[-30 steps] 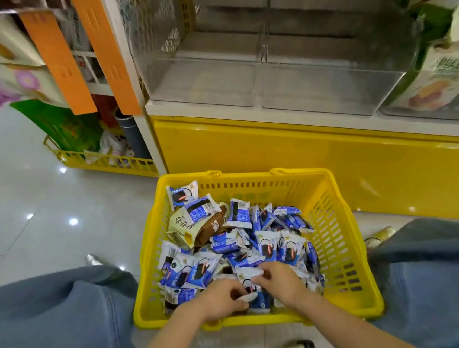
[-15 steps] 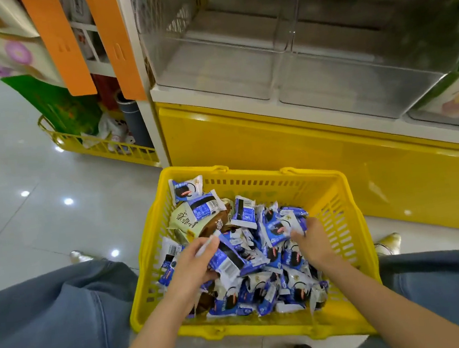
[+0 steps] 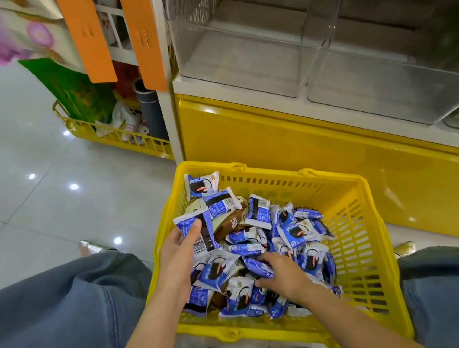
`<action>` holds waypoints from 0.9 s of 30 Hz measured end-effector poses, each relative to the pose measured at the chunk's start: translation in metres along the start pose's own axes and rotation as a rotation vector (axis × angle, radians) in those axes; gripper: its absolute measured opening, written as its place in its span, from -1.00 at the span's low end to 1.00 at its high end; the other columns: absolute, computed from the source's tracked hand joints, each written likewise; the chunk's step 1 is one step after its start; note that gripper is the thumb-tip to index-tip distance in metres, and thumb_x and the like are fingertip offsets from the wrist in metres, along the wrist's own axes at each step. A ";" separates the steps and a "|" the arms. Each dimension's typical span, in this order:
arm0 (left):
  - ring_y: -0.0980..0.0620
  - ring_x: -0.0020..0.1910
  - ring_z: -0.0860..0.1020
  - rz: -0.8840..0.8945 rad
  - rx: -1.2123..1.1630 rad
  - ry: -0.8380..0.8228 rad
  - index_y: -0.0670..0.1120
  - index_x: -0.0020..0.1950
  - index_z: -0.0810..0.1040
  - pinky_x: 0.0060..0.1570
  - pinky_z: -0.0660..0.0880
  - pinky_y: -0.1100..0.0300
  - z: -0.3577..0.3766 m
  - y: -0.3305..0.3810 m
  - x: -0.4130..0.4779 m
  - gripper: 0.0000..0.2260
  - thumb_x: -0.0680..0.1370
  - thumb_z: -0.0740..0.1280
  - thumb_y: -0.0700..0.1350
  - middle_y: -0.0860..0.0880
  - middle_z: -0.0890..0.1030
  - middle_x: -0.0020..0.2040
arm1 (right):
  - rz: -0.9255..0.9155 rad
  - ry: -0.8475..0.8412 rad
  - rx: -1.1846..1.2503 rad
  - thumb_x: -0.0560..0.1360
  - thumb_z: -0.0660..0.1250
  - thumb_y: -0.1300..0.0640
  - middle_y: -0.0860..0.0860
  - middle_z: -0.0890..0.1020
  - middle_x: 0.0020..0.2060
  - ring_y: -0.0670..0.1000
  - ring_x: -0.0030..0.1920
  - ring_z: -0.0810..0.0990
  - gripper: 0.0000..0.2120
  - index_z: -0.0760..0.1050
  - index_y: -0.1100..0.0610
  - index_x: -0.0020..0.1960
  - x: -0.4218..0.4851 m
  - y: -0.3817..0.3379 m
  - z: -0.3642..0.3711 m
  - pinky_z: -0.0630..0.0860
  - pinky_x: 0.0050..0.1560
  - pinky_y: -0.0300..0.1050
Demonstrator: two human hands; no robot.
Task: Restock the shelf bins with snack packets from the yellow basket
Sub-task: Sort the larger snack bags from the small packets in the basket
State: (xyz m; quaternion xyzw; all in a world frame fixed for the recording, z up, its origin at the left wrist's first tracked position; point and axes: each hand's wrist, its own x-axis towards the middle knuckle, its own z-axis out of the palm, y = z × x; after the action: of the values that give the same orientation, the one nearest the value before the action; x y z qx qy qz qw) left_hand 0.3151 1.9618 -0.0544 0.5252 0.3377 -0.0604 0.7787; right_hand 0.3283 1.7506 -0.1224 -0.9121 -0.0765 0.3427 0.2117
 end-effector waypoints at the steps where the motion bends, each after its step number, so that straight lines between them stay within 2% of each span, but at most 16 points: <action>1: -0.03 -0.05 0.66 0.007 0.041 0.027 0.04 0.07 0.54 -0.01 0.56 0.01 0.000 0.000 0.001 -0.83 0.51 0.34 0.02 -0.02 0.68 -0.03 | -0.017 0.012 0.002 0.46 0.39 -0.04 0.04 0.43 0.34 0.06 0.29 0.43 -0.43 0.31 0.07 0.40 -0.002 0.000 -0.003 0.38 0.24 -0.08; 3: -0.02 0.00 0.62 0.032 0.174 0.075 0.03 0.12 0.52 0.05 0.54 -0.02 0.004 -0.003 0.001 -0.79 0.52 0.32 0.05 -0.02 0.65 0.02 | -0.063 0.022 -0.011 0.49 0.34 -0.08 0.03 0.46 0.32 0.04 0.27 0.45 -0.47 0.34 0.06 0.39 -0.008 0.004 -0.009 0.39 0.22 -0.10; 5: -0.02 0.07 0.57 0.096 0.404 0.062 -0.01 0.15 0.47 0.13 0.50 -0.04 0.013 -0.007 0.000 -0.76 0.54 0.29 0.04 -0.02 0.60 0.07 | -0.066 -0.009 0.020 0.52 0.27 -0.13 0.03 0.48 0.29 0.03 0.24 0.48 -0.49 0.35 0.09 0.38 -0.015 0.012 -0.020 0.40 0.16 -0.16; 6: 0.00 0.04 0.56 0.128 0.533 0.023 -0.01 0.09 0.45 0.09 0.51 0.01 0.021 -0.010 0.000 -0.82 0.55 0.28 0.03 -0.01 0.58 0.04 | -0.056 -0.014 0.067 0.53 0.26 -0.14 0.03 0.50 0.22 0.03 0.15 0.53 -0.52 0.39 0.11 0.33 -0.018 0.017 -0.027 0.43 0.05 -0.21; 8: 0.10 -0.13 0.53 0.167 0.705 -0.105 0.03 -0.08 0.40 -0.14 0.50 0.25 0.045 -0.016 0.004 -0.91 0.54 0.29 -0.02 0.02 0.54 -0.11 | -0.014 0.051 0.157 0.53 0.27 -0.10 -0.04 0.51 0.02 -0.06 -0.10 0.55 -0.66 0.42 0.10 0.16 -0.022 0.023 -0.043 0.41 -0.19 -0.29; 10: 0.14 -0.20 0.51 0.187 0.760 -0.216 -0.01 0.00 0.43 -0.27 0.43 0.43 0.074 -0.023 0.013 -0.89 0.52 0.33 -0.08 0.03 0.53 -0.14 | 0.066 0.230 0.227 0.52 0.30 -0.05 -0.03 0.51 -0.10 -0.10 -0.25 0.51 -0.72 0.37 0.08 0.12 -0.020 0.029 -0.062 0.40 -0.31 -0.28; 11: 0.11 -0.15 0.52 0.198 0.782 -0.249 -0.07 0.14 0.43 -0.23 0.43 0.44 0.088 -0.027 0.019 -0.77 0.52 0.34 -0.09 0.01 0.53 -0.07 | 0.107 0.327 0.233 0.52 0.31 -0.04 -0.02 0.52 -0.08 -0.08 -0.23 0.53 -0.67 0.35 0.11 0.17 -0.018 0.032 -0.070 0.41 -0.30 -0.29; 13: 0.07 -0.05 0.46 0.179 0.838 -0.307 -0.14 0.36 0.28 -0.14 0.38 0.31 0.113 -0.033 0.031 -0.56 0.54 0.32 -0.10 -0.08 0.50 0.10 | 0.189 0.452 0.226 0.53 0.30 -0.03 0.04 0.55 0.02 0.01 -0.07 0.57 -0.54 0.31 0.19 0.31 -0.013 0.038 -0.082 0.40 -0.16 -0.27; 16: 0.04 -0.01 0.46 0.188 0.958 -0.375 -0.14 0.40 0.24 -0.07 0.39 0.25 0.132 -0.040 0.042 -0.56 0.56 0.29 -0.16 -0.13 0.42 0.29 | 0.271 0.429 0.280 0.58 0.24 0.05 0.16 0.61 -0.05 0.01 -0.17 0.55 -0.50 0.24 0.27 0.42 -0.007 0.044 -0.092 0.42 -0.18 -0.17; 17: 0.01 0.04 0.48 0.232 1.022 -0.385 -0.13 0.38 0.26 -0.02 0.38 0.25 0.132 -0.040 0.043 -0.59 0.57 0.28 -0.16 -0.12 0.38 0.32 | 0.279 0.395 0.198 0.60 0.20 0.07 0.20 0.59 0.04 0.05 -0.06 0.56 -0.49 0.19 0.27 0.45 -0.007 0.044 -0.092 0.47 -0.08 -0.14; 18: 0.01 0.10 0.48 0.297 1.075 -0.386 -0.10 0.37 0.29 0.03 0.36 0.25 0.129 -0.038 0.044 -0.62 0.57 0.26 -0.16 -0.09 0.33 0.33 | 0.275 0.362 0.018 0.62 0.15 0.06 0.20 0.49 0.23 0.09 0.17 0.50 -0.48 0.12 0.26 0.48 -0.007 0.045 -0.092 0.43 0.13 -0.10; 19: 0.03 0.12 0.47 0.378 1.110 -0.379 -0.07 0.35 0.32 0.05 0.36 0.25 0.123 -0.034 0.043 -0.66 0.58 0.25 -0.15 -0.05 0.32 0.32 | 0.245 0.348 -0.176 0.63 0.09 0.04 0.15 0.35 0.38 0.10 0.35 0.36 -0.48 0.06 0.21 0.50 -0.008 0.044 -0.089 0.31 0.31 -0.09; 20: 0.07 0.09 0.47 0.459 1.140 -0.378 -0.03 0.31 0.35 0.04 0.37 0.26 0.113 -0.029 0.043 -0.70 0.58 0.24 -0.14 0.00 0.35 0.28 | 0.152 0.350 -0.323 0.64 0.06 0.02 0.09 0.26 0.44 0.08 0.42 0.26 -0.49 0.04 0.17 0.51 -0.010 0.041 -0.085 0.24 0.37 -0.08; 23: 0.18 -0.13 0.47 0.610 1.264 -0.377 0.03 0.17 0.43 -0.09 0.47 0.26 0.071 -0.014 0.041 -0.82 0.57 0.24 -0.09 0.11 0.47 0.06 | -0.193 0.247 -0.341 0.64 0.05 0.01 0.02 0.32 0.38 0.01 0.34 0.35 -0.56 0.15 0.09 0.49 -0.014 0.021 -0.066 0.33 0.26 -0.17; 25: 0.22 -0.19 0.47 0.549 1.315 -0.350 0.05 0.11 0.45 -0.18 0.46 0.34 0.040 -0.011 0.039 -0.86 0.56 0.26 -0.08 0.14 0.50 -0.04 | -0.309 0.162 -0.263 0.63 0.08 0.02 -0.01 0.33 0.37 -0.03 0.31 0.38 -0.57 0.18 0.05 0.49 -0.007 0.006 -0.052 0.33 0.23 -0.22; 27: 0.24 -0.13 0.48 0.411 1.324 -0.345 0.04 0.14 0.45 -0.16 0.40 0.40 0.016 -0.017 0.033 -0.83 0.56 0.26 -0.07 0.09 0.52 0.06 | -0.317 0.131 -0.179 0.62 0.12 0.02 -0.02 0.29 0.40 -0.02 0.36 0.32 -0.53 0.16 0.06 0.49 0.004 -0.008 -0.040 0.26 0.31 -0.21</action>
State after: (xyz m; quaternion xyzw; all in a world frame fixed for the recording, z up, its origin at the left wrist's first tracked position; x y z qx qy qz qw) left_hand 0.3399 1.9491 -0.0831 0.9238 -0.0036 -0.1868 0.3342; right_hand 0.3576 1.7460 -0.0943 -0.9242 -0.2353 0.2367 0.1858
